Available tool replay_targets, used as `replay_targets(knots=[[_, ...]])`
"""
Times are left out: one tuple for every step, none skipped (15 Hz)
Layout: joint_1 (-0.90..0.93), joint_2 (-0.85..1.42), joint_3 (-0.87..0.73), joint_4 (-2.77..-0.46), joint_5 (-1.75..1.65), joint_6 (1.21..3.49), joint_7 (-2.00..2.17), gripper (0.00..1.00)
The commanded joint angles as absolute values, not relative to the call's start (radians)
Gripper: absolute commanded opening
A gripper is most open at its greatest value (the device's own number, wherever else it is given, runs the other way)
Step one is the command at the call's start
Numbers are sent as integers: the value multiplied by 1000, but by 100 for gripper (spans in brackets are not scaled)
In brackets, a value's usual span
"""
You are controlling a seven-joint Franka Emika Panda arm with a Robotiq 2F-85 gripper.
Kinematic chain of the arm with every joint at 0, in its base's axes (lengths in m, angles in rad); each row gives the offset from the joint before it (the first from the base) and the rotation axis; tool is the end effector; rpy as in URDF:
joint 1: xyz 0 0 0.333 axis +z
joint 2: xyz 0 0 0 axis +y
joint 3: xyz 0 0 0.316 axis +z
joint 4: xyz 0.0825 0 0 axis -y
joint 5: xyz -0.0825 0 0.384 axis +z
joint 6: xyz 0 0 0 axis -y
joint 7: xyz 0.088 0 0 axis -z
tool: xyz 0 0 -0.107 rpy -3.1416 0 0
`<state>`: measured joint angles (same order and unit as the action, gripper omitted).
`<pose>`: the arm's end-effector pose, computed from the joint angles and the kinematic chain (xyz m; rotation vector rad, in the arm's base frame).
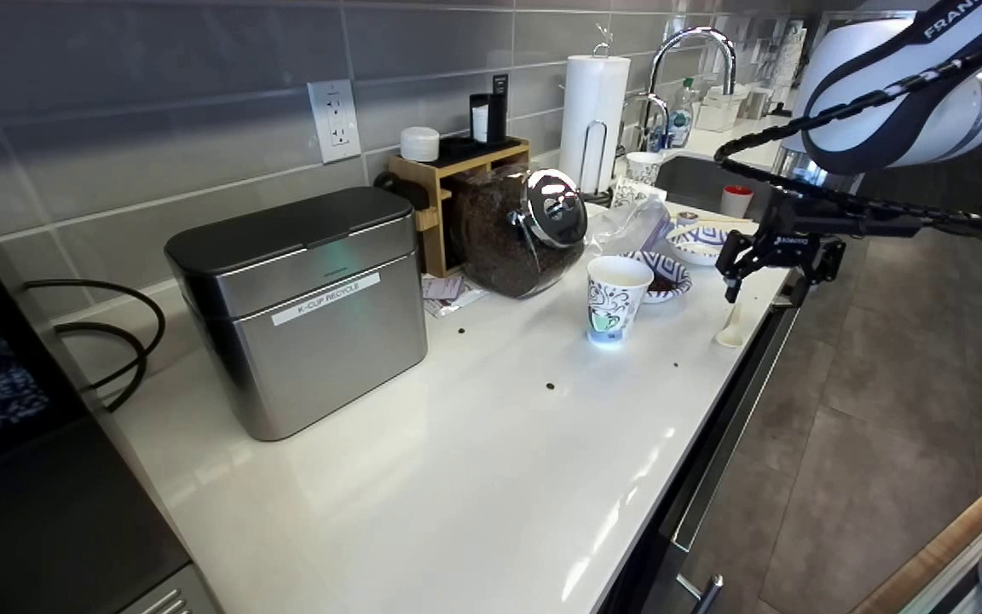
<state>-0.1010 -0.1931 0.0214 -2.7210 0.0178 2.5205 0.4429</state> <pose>0.3948 -0.0320 0.2849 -3.0242 0.8328 0.0132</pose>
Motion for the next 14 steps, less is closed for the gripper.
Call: replay_targets(knots=[[-108,-132,30,-2714,-16,2581,512,100],[-106,-120,29,-2714,-19,2598,522,100],[-105,-110,28,-2714,-22,2613,531,100],[-104,-101,26,-2714,-24,2624,539,100],[-104,-92,26,-2715,-33,2638,551,100],[-103,-84,24,-2715,-36,2649,557,100],[-102,-75,21,-2716,-39,2664,561,100],[-100,-66,19,-2715,-39,2678,568,100],[-98,-56,18,-2714,-37,2692,569,100],[-96,-49,17,-2713,-38,2702,572,100],[-94,-41,16,-2713,-38,2714,577,100],[-92,-35,14,-2712,-33,2727,578,100],[-90,-29,13,-2711,-33,2734,582,100],[-88,-24,11,-2710,-30,2743,584,100]])
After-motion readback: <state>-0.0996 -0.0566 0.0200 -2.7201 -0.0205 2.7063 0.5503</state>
